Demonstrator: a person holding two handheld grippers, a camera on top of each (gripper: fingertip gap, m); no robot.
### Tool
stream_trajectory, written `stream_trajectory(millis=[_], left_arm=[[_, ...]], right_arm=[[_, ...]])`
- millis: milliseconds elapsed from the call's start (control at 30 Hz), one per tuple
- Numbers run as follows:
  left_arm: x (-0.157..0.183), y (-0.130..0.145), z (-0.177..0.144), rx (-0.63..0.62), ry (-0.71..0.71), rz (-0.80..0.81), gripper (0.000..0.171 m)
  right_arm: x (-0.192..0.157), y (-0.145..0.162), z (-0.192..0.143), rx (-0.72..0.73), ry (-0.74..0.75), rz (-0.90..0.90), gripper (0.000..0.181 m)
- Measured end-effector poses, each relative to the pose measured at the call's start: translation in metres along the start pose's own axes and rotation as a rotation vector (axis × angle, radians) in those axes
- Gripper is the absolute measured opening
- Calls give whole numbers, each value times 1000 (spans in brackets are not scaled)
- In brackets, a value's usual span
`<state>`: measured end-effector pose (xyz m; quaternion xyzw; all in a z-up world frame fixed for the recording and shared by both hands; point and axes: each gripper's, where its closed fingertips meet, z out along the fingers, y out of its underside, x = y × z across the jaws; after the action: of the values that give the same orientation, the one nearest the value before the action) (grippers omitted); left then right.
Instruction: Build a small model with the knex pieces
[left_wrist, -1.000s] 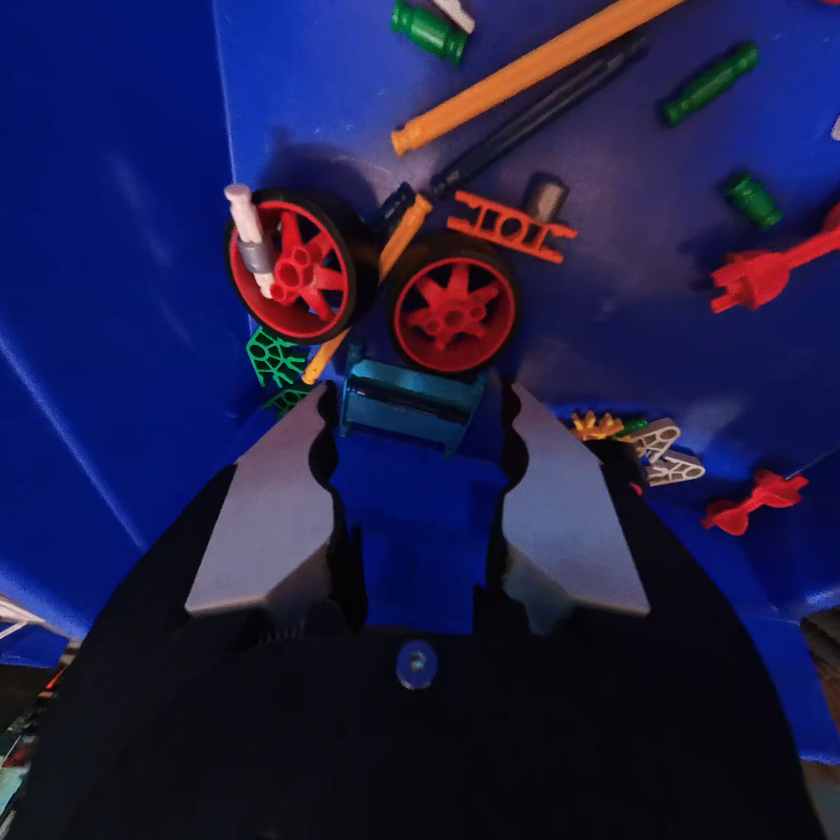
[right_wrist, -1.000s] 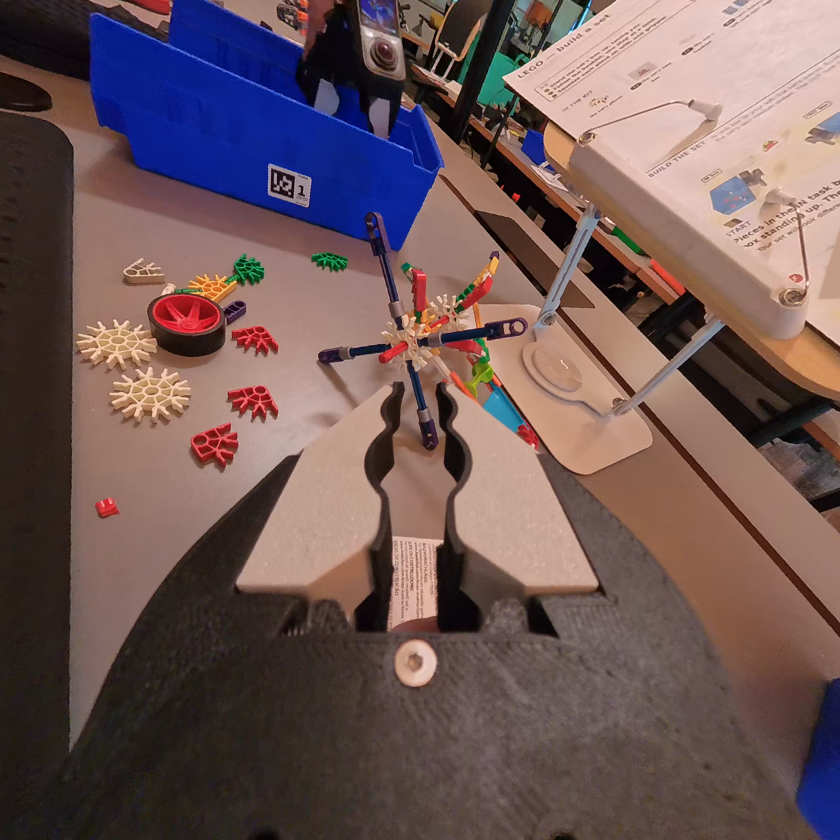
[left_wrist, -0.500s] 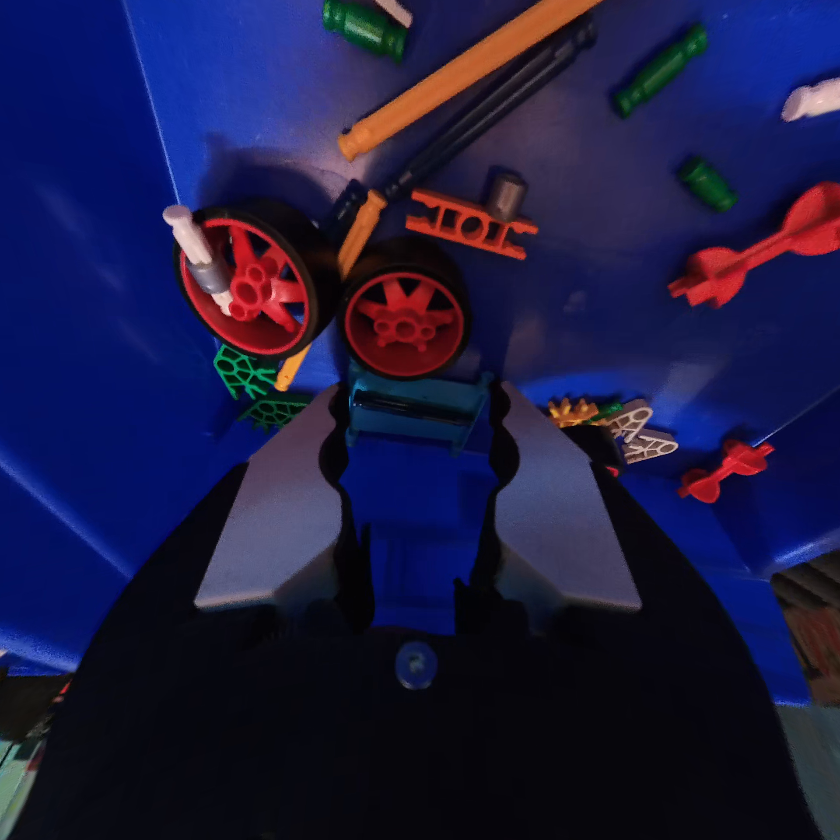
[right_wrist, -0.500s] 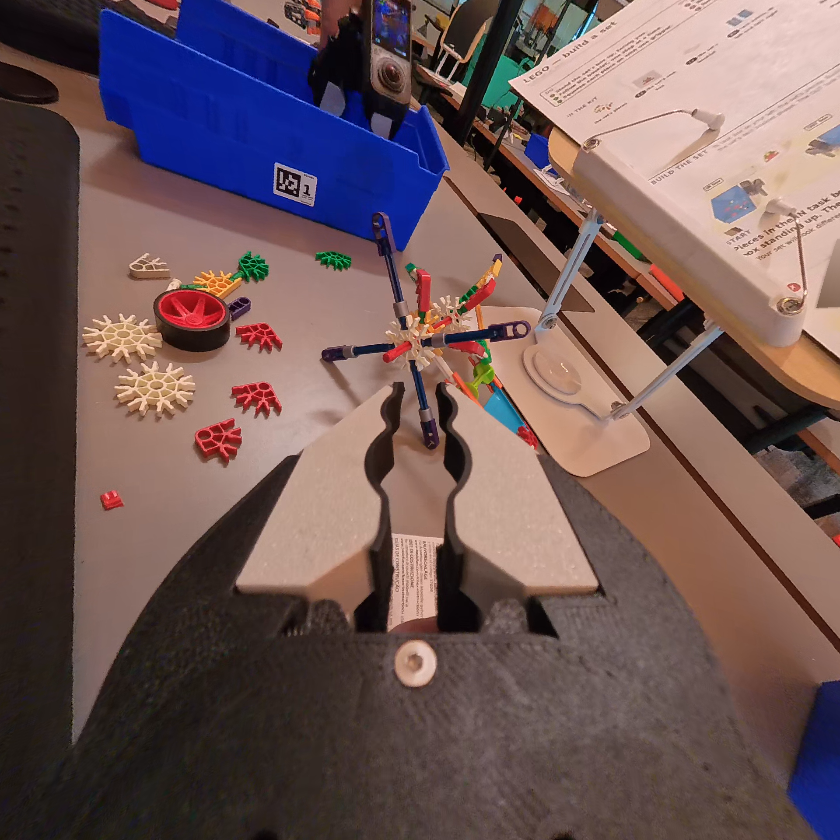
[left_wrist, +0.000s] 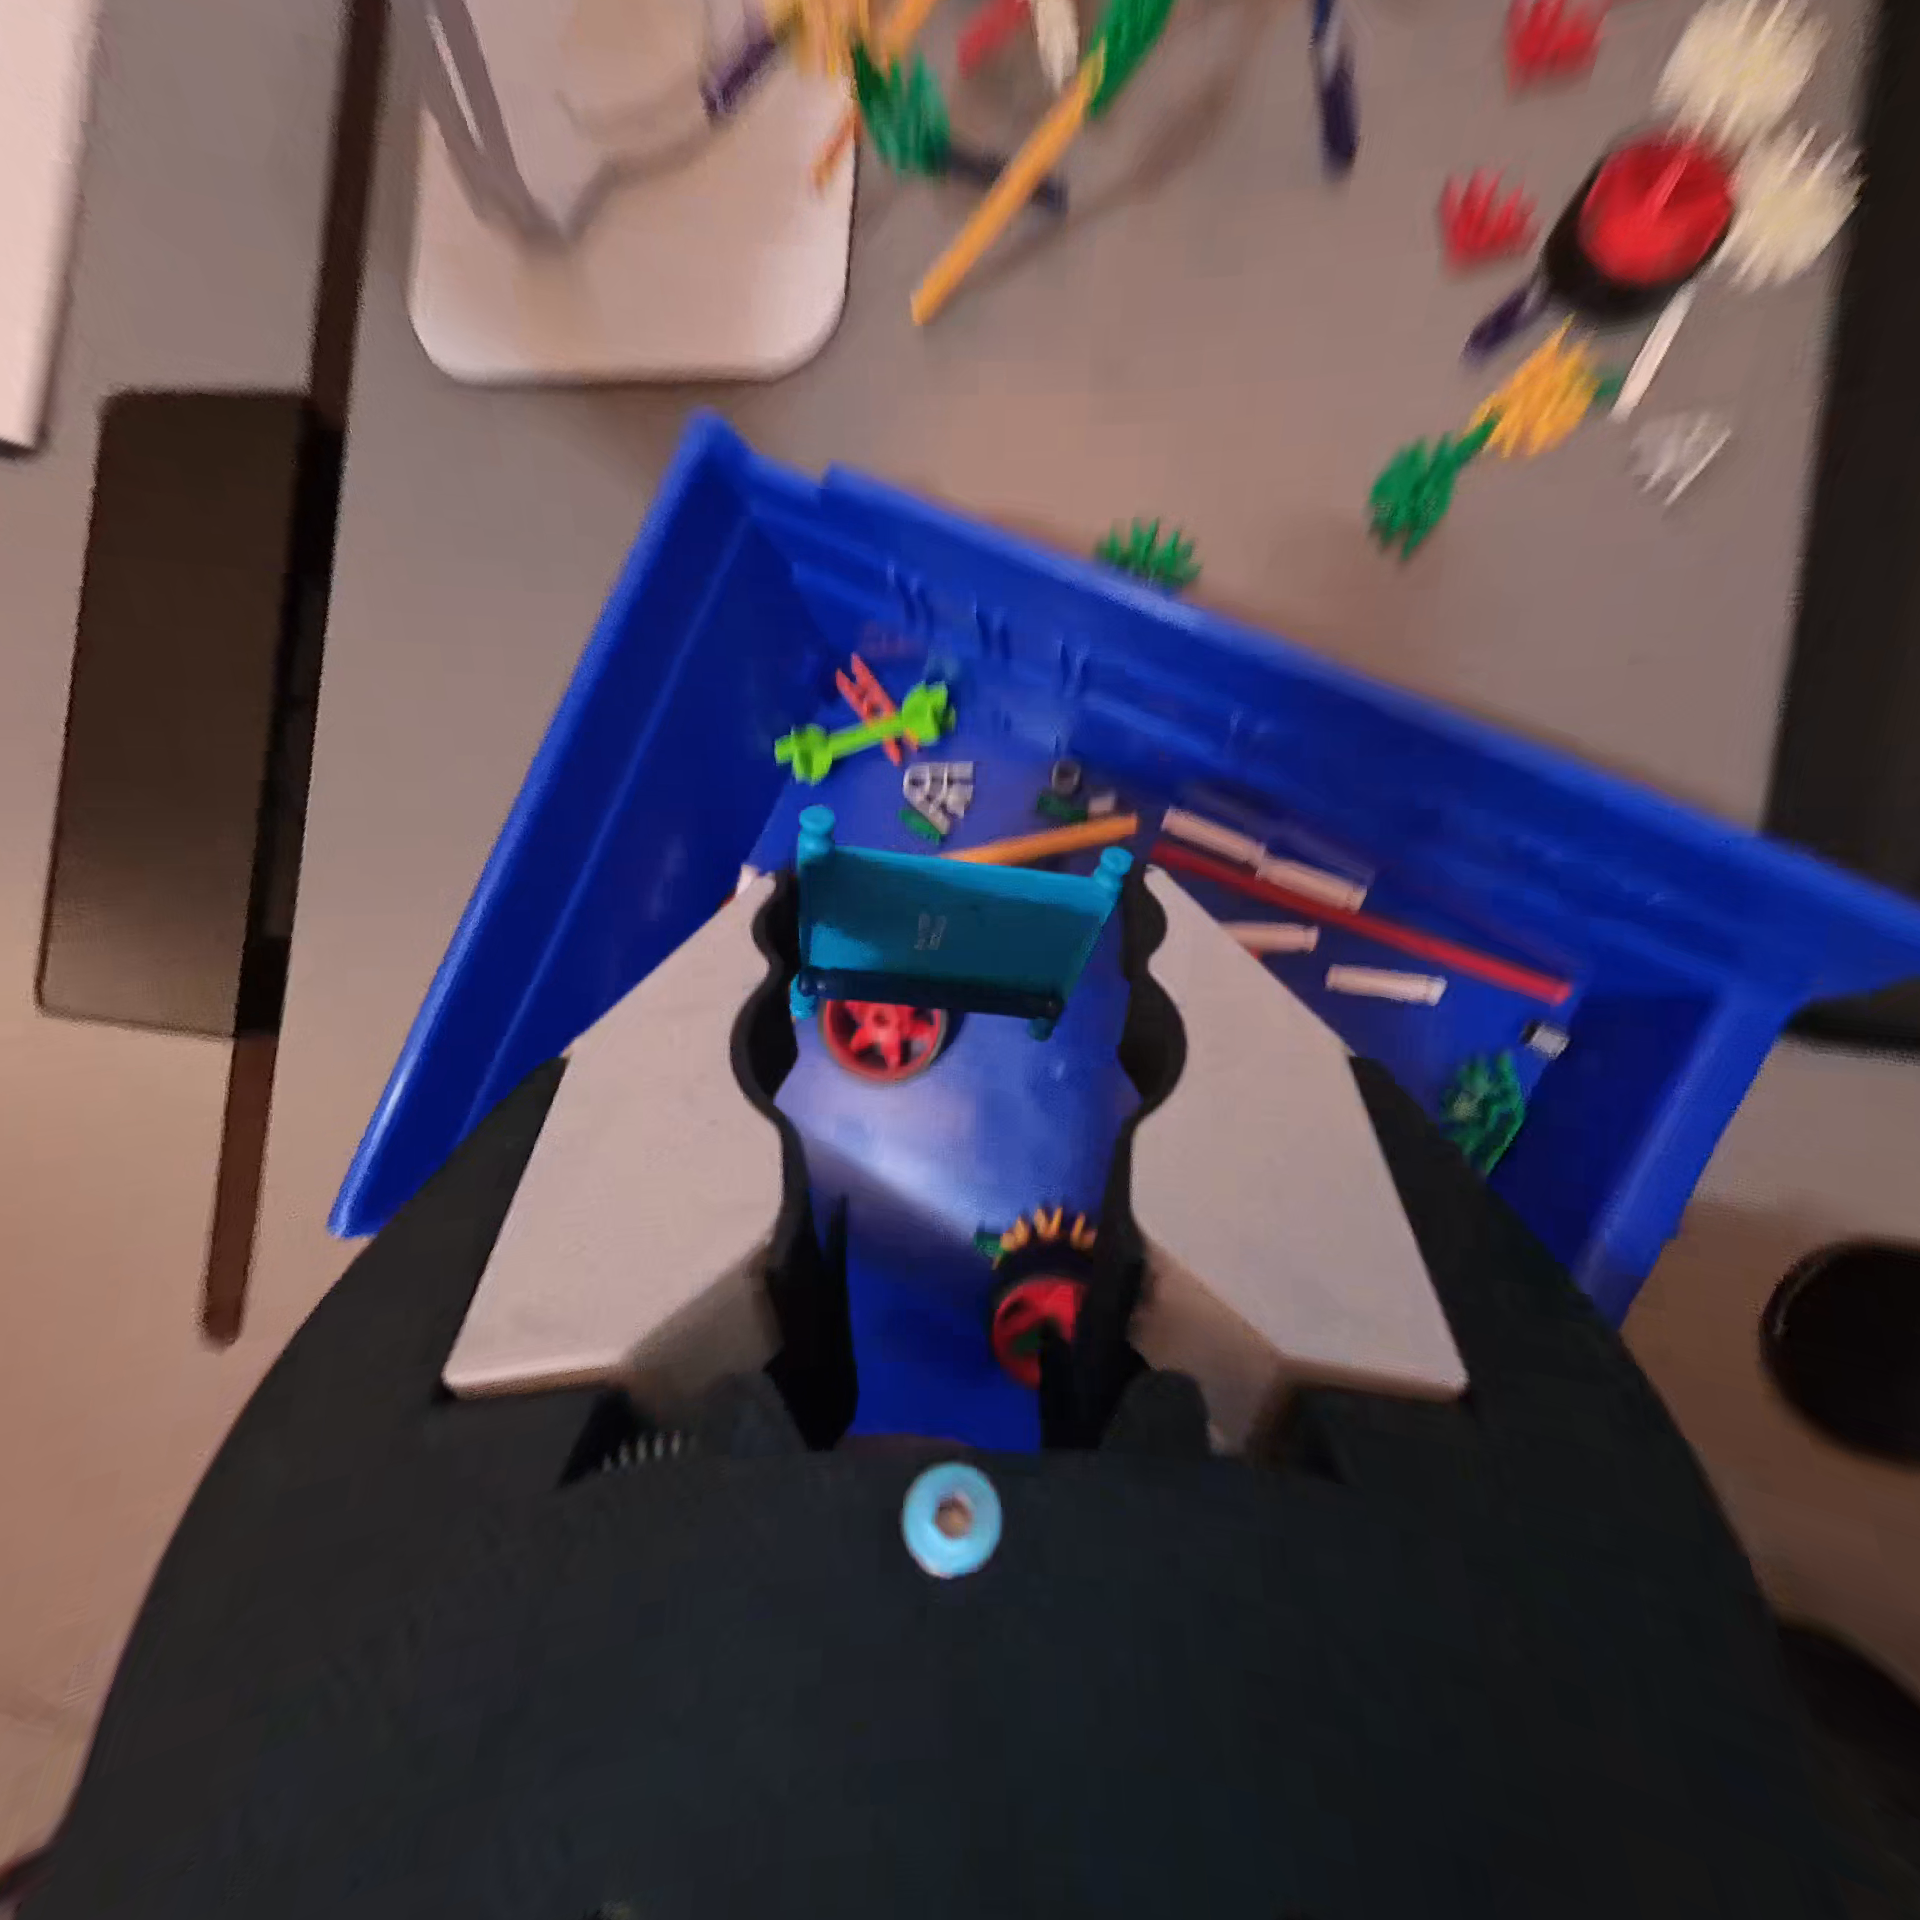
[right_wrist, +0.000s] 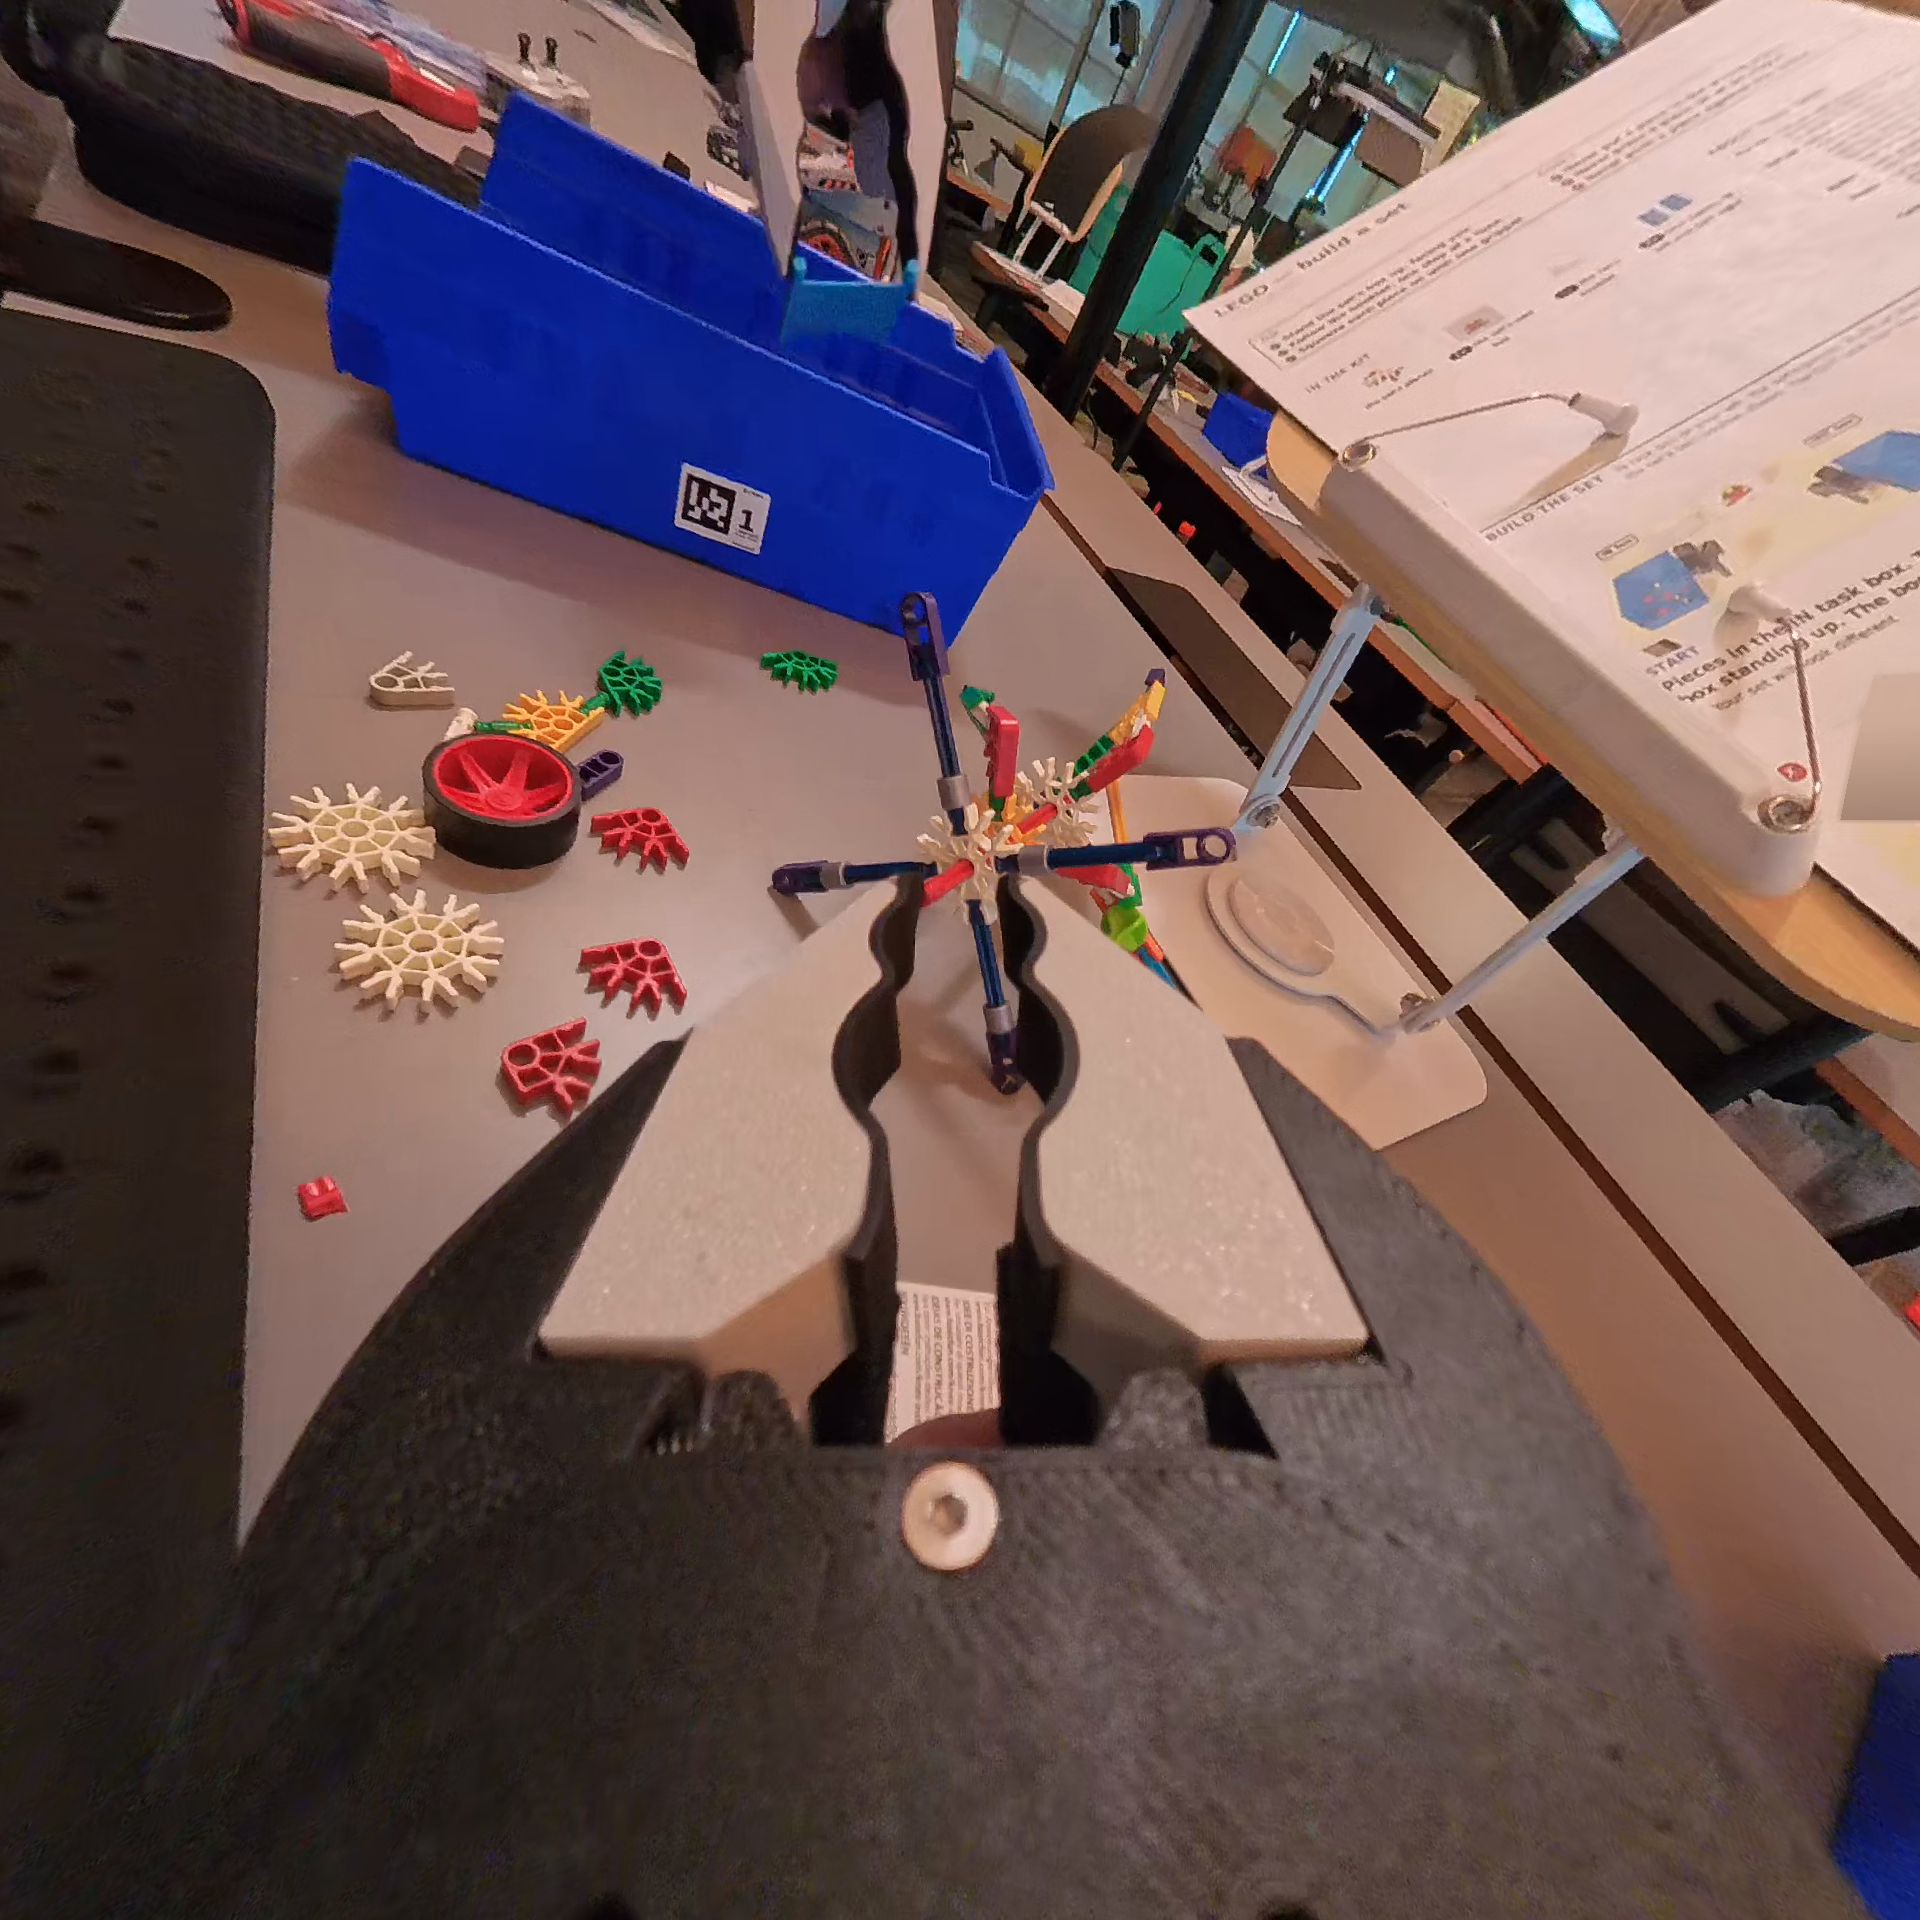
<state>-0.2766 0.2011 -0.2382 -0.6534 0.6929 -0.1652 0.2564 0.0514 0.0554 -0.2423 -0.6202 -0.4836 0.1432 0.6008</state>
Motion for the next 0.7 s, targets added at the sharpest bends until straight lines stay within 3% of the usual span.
stream_trajectory(millis=[267, 367, 500, 633, 700], left_arm=[[-10, -54, -33, 612, 96, -276, 61], [-13, -65, -38, 721, 74, -300, 61], [-26, -83, -58, 827, -62, -289, 61], [-18, -93, -59, 818, -79, -263, 61], [2, -118, -65, 816, -74, -180, 60]], right_arm=[[-3, -14, -5, 50, 0, -10, 14], [-3, -18, -7, 65, -2, -6, 14], [-4, -19, -5, 73, -13, 14, 14], [-7, -22, -4, 75, -21, 2, 13], [-6, -23, -3, 74, -8, 0, 14]])
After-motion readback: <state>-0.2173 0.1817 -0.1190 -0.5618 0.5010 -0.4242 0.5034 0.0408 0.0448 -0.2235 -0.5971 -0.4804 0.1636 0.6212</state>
